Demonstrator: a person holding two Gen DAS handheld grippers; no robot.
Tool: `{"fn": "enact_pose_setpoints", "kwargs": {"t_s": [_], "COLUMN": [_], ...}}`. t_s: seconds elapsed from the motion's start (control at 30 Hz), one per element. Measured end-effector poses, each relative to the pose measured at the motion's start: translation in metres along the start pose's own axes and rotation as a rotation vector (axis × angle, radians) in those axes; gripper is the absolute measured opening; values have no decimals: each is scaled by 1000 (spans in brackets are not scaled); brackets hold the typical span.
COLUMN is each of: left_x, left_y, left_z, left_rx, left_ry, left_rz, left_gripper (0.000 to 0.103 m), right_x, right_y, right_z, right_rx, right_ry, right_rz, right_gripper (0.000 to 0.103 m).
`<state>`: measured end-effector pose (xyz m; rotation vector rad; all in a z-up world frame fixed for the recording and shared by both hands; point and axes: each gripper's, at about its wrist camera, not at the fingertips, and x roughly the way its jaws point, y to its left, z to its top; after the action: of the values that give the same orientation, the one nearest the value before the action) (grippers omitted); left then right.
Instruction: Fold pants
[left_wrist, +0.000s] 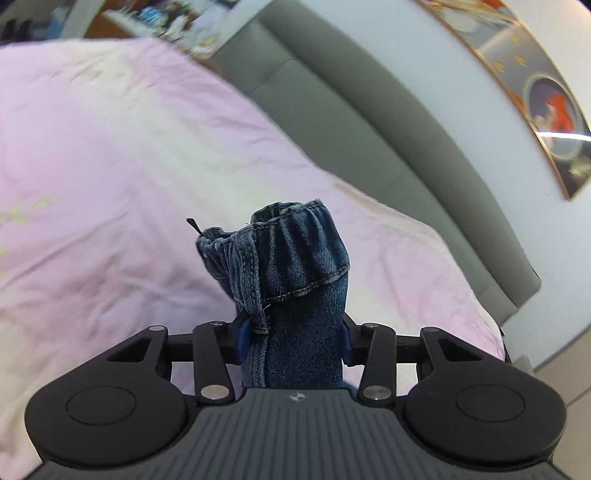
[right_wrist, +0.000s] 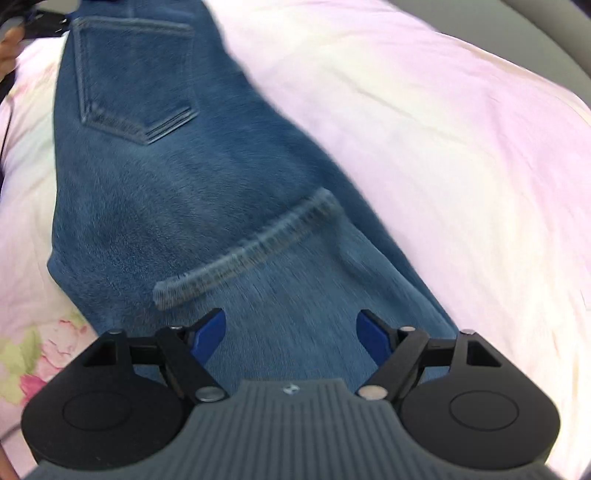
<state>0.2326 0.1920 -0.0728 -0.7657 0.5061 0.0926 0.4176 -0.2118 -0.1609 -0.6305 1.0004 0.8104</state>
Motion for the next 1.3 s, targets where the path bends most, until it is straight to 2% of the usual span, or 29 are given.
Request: {"fn": "enact_pose_setpoints", "kwargs": {"t_s": [0.17, 0.3, 0.43, 0.63, 0.83, 1.0, 1.07, 1.1, 1.13, 1.2, 1.3], "left_x": [-2, 11, 26, 73, 110, 134, 138, 139, 135, 128, 111], "left_y": [-90, -164, -224, -282, -305, -302, -303, -303, -301, -296, -284], "left_z": [-8, -36, -83, -170, -266, -305, -310, -308, -305, -293, -270], "left_rx": [179, 325, 471, 639, 813, 901, 971, 994, 987, 901, 840], "left_ry": [-11, 4, 40, 153, 358, 493, 508, 499, 485, 505, 515], "left_rz": [-68, -119, -166, -220, -249, -237, -244, -258, -281, -332, -312], "left_gripper": [48, 48, 48, 48, 48, 49, 51, 57, 69, 71, 72], "right_x": [-38, -58, -72, -74, -60, -53, -54, -55, -58, -68, -84], "right_y": [-19, -25, -27, -35, -44, -48, -48, -47, -45, -43, -42], "right_z": [-42, -74, -105, -143, -165, -178, -183, -183, -183, -182, -174], "right_rx": [213, 316, 395, 454, 478, 499, 506, 503, 500, 504, 527], "right_ry": [-58, -83, -111, -121, -95, -78, -71, -67, -67, -74, -88], "right_rz": [-43, -61, -51, -35, -8, 0, 2, -3, -4, -4, -7], "right_gripper": [73, 72, 69, 68, 67, 67, 67, 67, 67, 67, 67]}}
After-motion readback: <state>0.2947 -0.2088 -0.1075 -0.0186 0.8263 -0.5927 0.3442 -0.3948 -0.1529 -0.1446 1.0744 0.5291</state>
